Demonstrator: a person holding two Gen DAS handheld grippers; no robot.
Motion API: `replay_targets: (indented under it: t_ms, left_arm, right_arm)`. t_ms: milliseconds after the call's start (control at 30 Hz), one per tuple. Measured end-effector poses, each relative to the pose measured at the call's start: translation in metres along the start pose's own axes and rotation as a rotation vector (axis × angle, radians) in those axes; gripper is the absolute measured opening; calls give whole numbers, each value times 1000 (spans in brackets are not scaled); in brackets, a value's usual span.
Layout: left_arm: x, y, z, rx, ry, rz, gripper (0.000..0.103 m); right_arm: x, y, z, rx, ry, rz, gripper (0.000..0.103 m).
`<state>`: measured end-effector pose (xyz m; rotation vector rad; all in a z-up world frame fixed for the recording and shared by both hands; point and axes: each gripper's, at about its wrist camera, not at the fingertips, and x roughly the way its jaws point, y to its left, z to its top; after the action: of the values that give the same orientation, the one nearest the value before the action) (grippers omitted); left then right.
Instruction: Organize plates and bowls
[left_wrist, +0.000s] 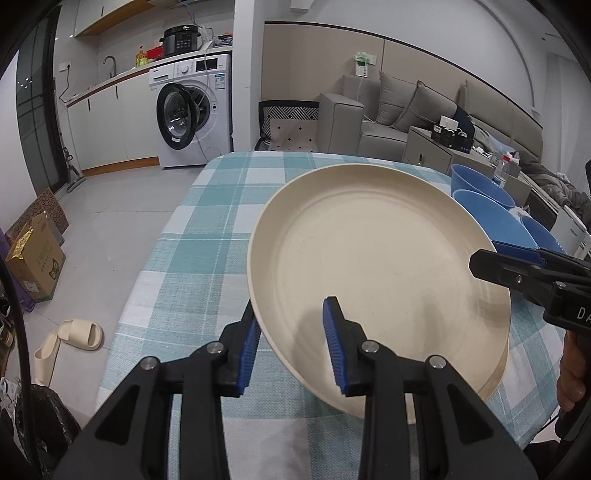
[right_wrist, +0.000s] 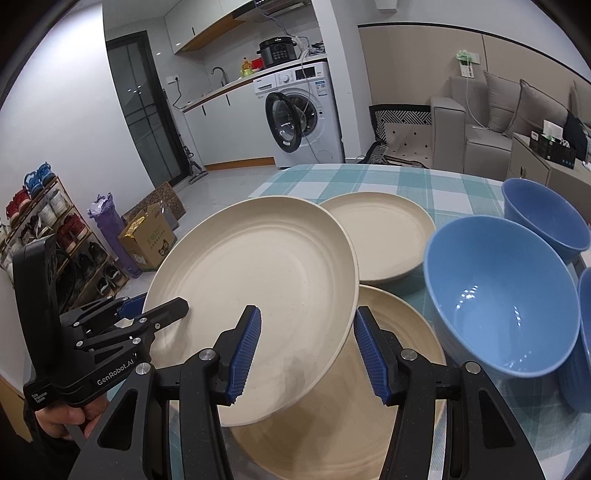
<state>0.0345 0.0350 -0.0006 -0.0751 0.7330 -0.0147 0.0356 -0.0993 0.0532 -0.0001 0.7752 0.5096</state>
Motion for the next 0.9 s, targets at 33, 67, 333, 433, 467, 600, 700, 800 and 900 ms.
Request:
replay_targets:
  t_ms: [33, 67, 333, 433, 467, 600, 700, 800, 900]
  left_arm:
    - [0, -3, 0, 6, 2, -3, 32]
    - [1, -6, -1, 11, 2, -5, 32]
    - [3, -20, -6, 37, 9, -19, 32]
    - [4, -23, -7, 45, 14, -24, 32]
    - [5, -25, -8, 49, 17, -25, 32]
    - [9, -31, -11, 60, 26, -27, 32]
    - [11, -34, -12, 64, 33, -29, 32]
    - [15, -36, -13, 70, 42, -31, 32]
    - [18, -38, -16, 79, 46, -29, 32]
  right_arm:
    - [-2, -2, -3, 4, -1, -5, 54]
    - [-5, -2, -5, 7, -3, -9, 54]
    - [-18, -15, -19, 44, -13, -16, 54]
    - [-20, -19, -25, 51, -12, -22, 54]
    - [-21, -20, -26, 55, -11, -26, 54]
    - [-19, -24, -32, 59, -7, -44, 54]
    - [-17, -27, -36, 58, 0, -51, 54]
    - [-15, -30, -40, 58, 3, -56, 54]
    - [-13, -34, -44, 66, 12, -60, 54]
